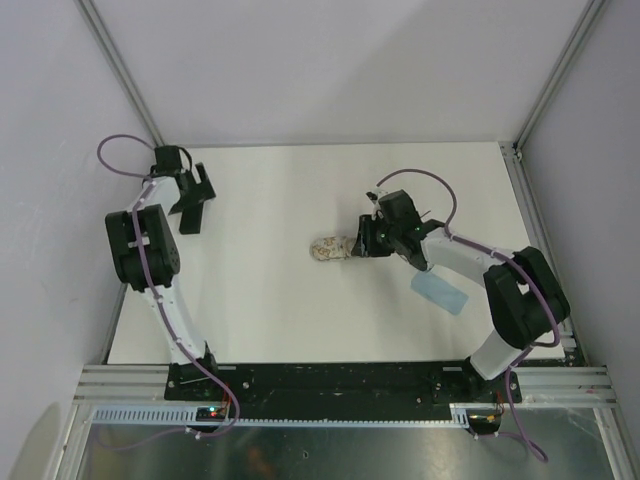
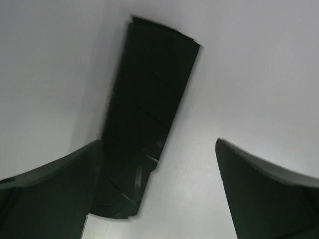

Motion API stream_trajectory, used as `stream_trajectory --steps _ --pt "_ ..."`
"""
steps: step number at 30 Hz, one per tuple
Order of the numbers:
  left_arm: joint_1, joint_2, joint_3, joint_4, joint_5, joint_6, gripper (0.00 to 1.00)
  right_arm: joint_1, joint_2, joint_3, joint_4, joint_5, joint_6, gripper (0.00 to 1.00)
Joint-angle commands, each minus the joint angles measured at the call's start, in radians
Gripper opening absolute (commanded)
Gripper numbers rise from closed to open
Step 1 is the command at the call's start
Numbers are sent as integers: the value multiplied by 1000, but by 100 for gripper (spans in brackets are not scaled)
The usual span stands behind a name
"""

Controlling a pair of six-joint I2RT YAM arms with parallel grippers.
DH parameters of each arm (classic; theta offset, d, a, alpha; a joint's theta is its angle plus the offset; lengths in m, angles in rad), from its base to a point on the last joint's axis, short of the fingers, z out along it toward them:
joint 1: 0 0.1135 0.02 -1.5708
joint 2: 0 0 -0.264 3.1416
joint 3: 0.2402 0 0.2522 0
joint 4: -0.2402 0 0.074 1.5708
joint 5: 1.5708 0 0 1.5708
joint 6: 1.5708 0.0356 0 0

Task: Organize the sunglasses

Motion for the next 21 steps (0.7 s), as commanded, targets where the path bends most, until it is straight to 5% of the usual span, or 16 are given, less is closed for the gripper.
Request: stream_trajectory --steps 1,6,14,21 --pt "-7 47 49 -25 -91 107 100 -23 -49 38 -13 -56 -19 42" --pt "-13 101 62 -39 -110 127 98 -39 -59 38 -25 -75 -14 42" --pt "-18 118 89 -96 -60 97 38 -39 -49 34 -57 -59 -13 43" --pt "-98 -29 62 -109 0 48 26 58 -81 -63 11 38 98 42"
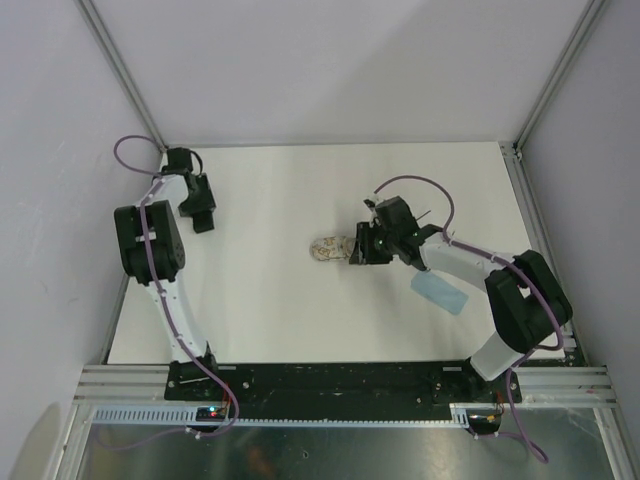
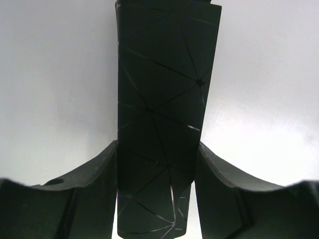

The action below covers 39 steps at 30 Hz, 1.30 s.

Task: Organize the sunglasses

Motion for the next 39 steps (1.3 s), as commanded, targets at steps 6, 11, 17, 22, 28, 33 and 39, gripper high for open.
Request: stream_trajectory --steps 6,11,17,22,28,33,39 --pt "-236 -336 -96 -10 141 -102 26 123 -71 -121 123 147 172 42" --pt "-354 -522 -237 23 204 -168 26 139 -20 -129 159 189 204 44" --pt "-505 -738 -457 68 221 -204 28 131 54 -109 186 234 221 45" --pt "-521 -943 -633 102 232 -246 33 126 129 -55 187 243 222 46" --pt "-518 -1109 -740 101 236 -251 35 118 219 51 141 283 216 51" --pt "-504 -1141 -763 101 255 -241 35 108 299 152 92 322 213 51" --pt "-471 -1136 -744 100 290 -208 35 94 376 257 51 342 209 52"
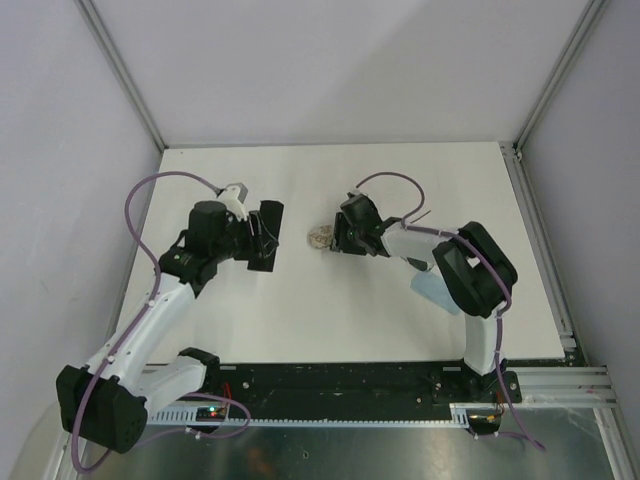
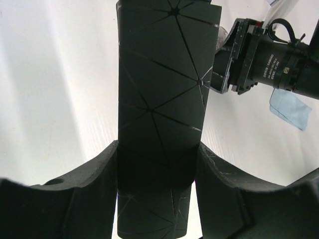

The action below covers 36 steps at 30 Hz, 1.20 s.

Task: Organize the sunglasses

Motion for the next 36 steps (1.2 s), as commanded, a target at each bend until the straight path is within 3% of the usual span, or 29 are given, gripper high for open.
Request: stream_trajectory --steps 1,9,13,19,27,30,34,36 --pt "33 -7 17 45 50 27 35 -16 74 88 -68 59 -10 51" --pt "69 37 9 44 140 59 36 -22 155 229 -130 56 -26 52" --pt "63 77 -23 51 180 45 36 -11 110 241 -162 33 -39 60" --pt "-27 104 -116 148 178 -57 39 1 -74 153 -200 28 -66 65" --pt "-250 232 -155 311 16 -184 42 -48 -404 -106 -225 33 -98 65" --pt "-324 310 -114 339 -49 -199 50 -90 -501 -201 -235 4 -129 65" --pt "-392 423 -58 363 -104 -213 75 -118 -614 -281 -275 11 -154 65" --pt "-408 460 -37 367 -119 -216 82 -136 -659 -313 -302 28 -155 65"
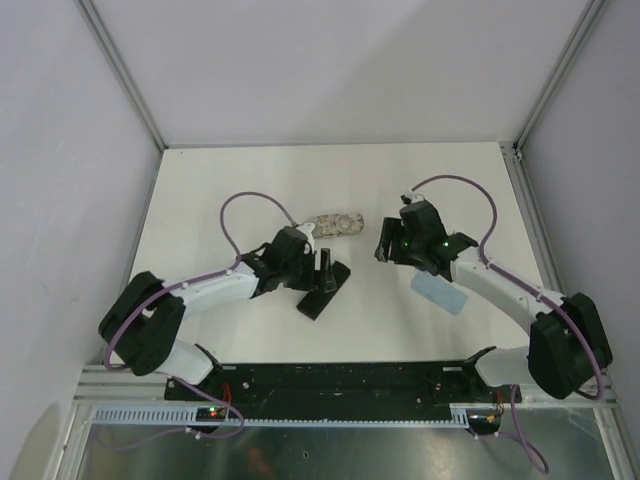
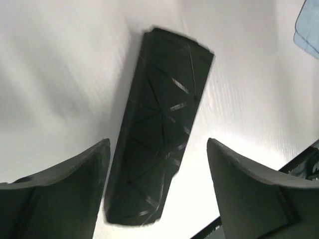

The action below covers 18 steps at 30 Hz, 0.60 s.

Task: Organize the sunglasses

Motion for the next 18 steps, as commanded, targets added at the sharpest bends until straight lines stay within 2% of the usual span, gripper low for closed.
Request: stream_trajectory --steps 1,6,11,14,16,18 --pt "-42 67 89 88 -88 -33 84 -31 -107 -63 -70 21 -37 66" --pt "-44 88 113 90 -104 -20 86 -119 -200 -144 -108 15 -21 58" --pt "-47 98 121 89 -109 13 83 -133 -275 -225 -86 -22 14 53" --pt "-48 84 119 88 -111 23 84 -144 -289 -235 -83 18 18 56" --pt "-49 68 121 89 -110 30 84 -168 -276 -234 -67 27 10 64" --pt "-52 46 123 88 -109 34 84 -202 -245 -221 -67 40 12 67"
